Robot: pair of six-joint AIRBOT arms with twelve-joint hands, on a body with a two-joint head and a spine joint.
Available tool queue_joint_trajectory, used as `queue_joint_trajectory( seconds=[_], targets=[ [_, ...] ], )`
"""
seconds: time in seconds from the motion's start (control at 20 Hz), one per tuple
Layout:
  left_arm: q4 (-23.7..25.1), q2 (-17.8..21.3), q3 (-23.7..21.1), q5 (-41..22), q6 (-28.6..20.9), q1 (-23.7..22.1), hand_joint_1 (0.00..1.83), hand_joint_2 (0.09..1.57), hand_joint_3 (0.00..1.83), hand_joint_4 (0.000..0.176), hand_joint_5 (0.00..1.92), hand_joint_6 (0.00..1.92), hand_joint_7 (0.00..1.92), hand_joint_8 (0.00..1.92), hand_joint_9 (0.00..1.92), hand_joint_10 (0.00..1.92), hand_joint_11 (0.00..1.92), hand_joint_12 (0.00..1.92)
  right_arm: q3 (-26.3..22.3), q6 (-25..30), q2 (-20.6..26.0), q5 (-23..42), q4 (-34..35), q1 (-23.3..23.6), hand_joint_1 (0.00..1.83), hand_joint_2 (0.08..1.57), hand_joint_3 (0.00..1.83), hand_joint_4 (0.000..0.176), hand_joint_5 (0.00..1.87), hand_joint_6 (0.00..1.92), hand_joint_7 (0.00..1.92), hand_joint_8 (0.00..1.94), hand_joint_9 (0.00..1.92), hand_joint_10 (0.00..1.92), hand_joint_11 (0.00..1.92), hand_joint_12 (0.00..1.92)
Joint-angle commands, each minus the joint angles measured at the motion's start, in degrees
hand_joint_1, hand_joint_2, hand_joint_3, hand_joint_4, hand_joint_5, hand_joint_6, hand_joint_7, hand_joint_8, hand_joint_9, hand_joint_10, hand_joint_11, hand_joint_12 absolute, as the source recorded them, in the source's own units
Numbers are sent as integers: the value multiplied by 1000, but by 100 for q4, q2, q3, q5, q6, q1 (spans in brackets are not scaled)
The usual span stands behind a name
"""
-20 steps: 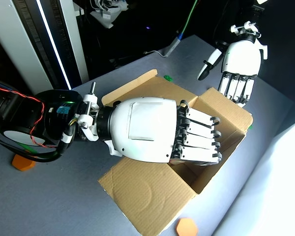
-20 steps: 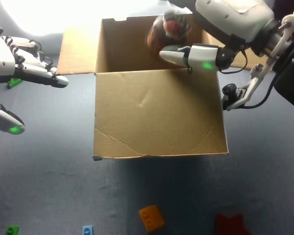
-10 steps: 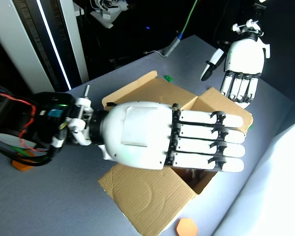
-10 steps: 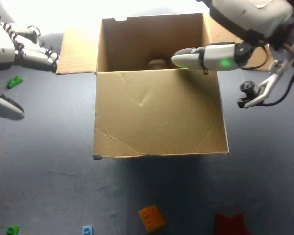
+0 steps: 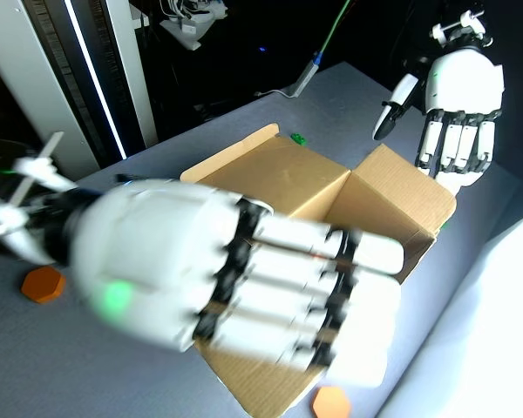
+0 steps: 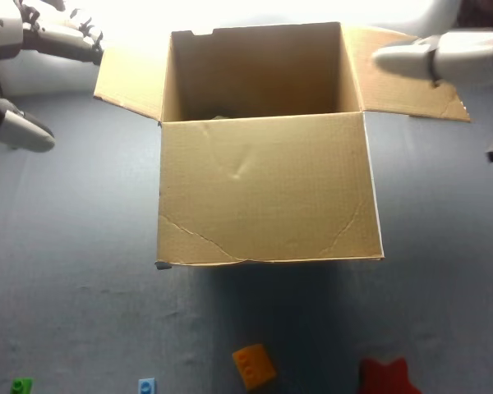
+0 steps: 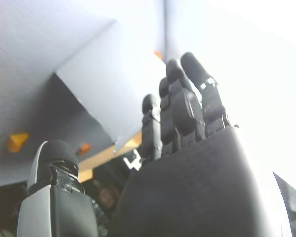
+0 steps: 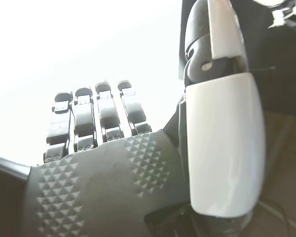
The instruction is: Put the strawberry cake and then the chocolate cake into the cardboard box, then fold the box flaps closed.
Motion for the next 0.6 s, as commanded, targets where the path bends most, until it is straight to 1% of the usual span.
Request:
queue_joint_trajectory(
  seconds=[0.0, 0.15, 0.2, 0.25, 0.3, 0.35, 0.45, 0.55],
  targets=[
    [-380, 70, 18, -61, -14, -106, 295, 1084, 6, 85, 208, 0, 251, 1, 358, 1, 0, 1122, -20, -39, 146, 685, 79, -7, 660, 970, 0, 0, 0, 0, 0, 0, 0, 0, 0, 0],
    [-201, 91, -76, -112, -64, -339, 292, 1085, 5, 84, 207, 0, 252, 2, 358, 2, 0, 1123, -75, -242, 483, 686, 626, -414, 658, 970, 0, 0, 0, 0, 0, 0, 0, 0, 0, 0],
    [-105, 102, -133, -127, -81, -431, 285, 1087, 5, 89, 209, 1, 247, 0, 350, 1, 0, 1106, -75, -320, 570, 715, 882, -588, 534, 996, 11, 0, 0, 0, 0, 0, 0, 0, 0, 0],
    [-11, 122, -196, -127, -92, -490, 242, 1094, 7, 87, 190, 0, 255, 3, 355, 3, 0, 1102, -78, -346, 629, 730, 1157, -748, 447, 1027, 23, 0, 0, 0, 0, 0, 9, 4, 10, 5],
    [59, 139, -253, -127, -113, -534, 230, 1103, 8, 84, 189, 0, 253, 1, 357, 3, 0, 1115, -76, -395, 660, 760, 1410, -868, 402, 1049, 29, 0, 0, 0, 4, 1, 15, 6, 8, 7],
    [125, 156, -332, -127, -122, -612, 233, 1109, 7, 85, 190, 0, 250, 0, 353, 1, 0, 1080, -74, -463, 706, 884, 1640, -1053, 377, 1055, 29, 0, 0, 0, 3, 1, 23, 9, 18, 13],
    [197, 183, -433, -127, -122, -671, 193, 1124, 10, 84, 187, 0, 247, 0, 339, 0, 0, 1063, -67, -628, 718, 994, 1884, -1173, 315, 1080, 34, 0, 0, 0, 9, 2, 27, 11, 19, 20],
    [311, 203, -534, -126, -133, -750, 105, 1142, 11, 82, 186, 1, 249, 0, 314, 0, 0, 1039, -53, -704, 718, 990, 2235, -1295, 221, 1113, 40, 0, 0, 0, 18, 4, 11, 4, 1, 3]
  ],
)
